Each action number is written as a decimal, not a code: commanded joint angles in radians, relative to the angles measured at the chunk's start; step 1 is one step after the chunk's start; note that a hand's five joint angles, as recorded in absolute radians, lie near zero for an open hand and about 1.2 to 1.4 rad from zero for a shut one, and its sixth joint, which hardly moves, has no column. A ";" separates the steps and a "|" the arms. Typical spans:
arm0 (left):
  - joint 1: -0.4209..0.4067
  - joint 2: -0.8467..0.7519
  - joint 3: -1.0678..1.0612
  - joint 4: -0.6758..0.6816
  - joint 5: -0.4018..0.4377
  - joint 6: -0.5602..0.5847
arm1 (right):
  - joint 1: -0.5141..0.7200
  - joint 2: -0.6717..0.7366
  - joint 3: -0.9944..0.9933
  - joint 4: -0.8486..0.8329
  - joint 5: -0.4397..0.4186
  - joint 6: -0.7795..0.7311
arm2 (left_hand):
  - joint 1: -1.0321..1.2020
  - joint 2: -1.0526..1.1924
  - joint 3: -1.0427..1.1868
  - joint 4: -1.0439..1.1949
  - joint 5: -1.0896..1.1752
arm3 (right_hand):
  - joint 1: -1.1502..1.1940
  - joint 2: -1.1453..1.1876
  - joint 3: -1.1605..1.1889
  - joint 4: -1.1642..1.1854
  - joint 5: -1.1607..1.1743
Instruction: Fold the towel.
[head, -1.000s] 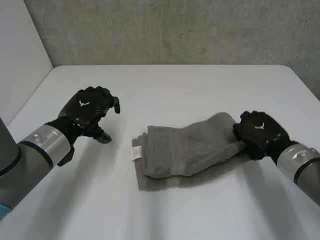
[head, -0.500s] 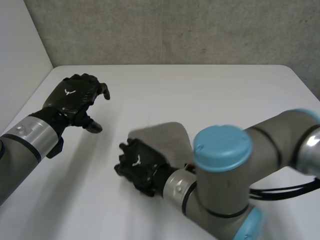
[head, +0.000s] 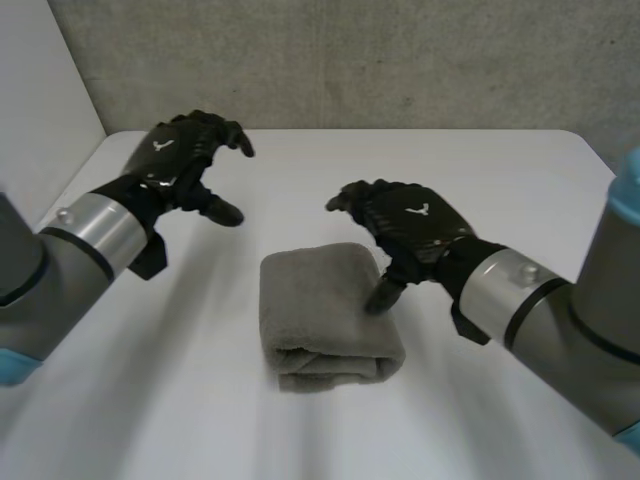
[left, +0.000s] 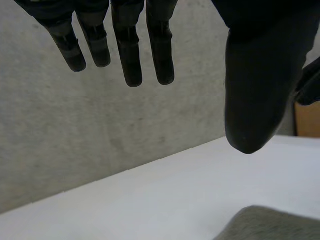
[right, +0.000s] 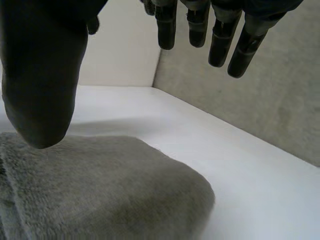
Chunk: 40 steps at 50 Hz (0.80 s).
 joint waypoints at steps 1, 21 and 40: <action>-0.063 -0.095 0.023 -0.007 -0.022 -0.051 | -0.041 0.070 -0.004 0.011 -0.004 0.019 | -0.033 -0.030 -0.051 -0.059 0.008 | -0.071 -0.075 -0.043 -0.076 -0.062; -0.205 -0.302 -0.063 -0.016 -0.264 -0.034 | -0.025 0.416 -0.116 -0.004 0.012 0.095 | -0.036 -0.033 -0.051 -0.059 0.005 | -0.071 -0.075 -0.043 -0.076 -0.062; -0.238 -0.135 -0.045 -0.016 -0.390 0.050 | -0.036 0.181 -0.098 0.011 0.062 0.006 | -0.051 -0.048 -0.051 -0.059 -0.010 | -0.071 -0.075 -0.043 -0.076 -0.062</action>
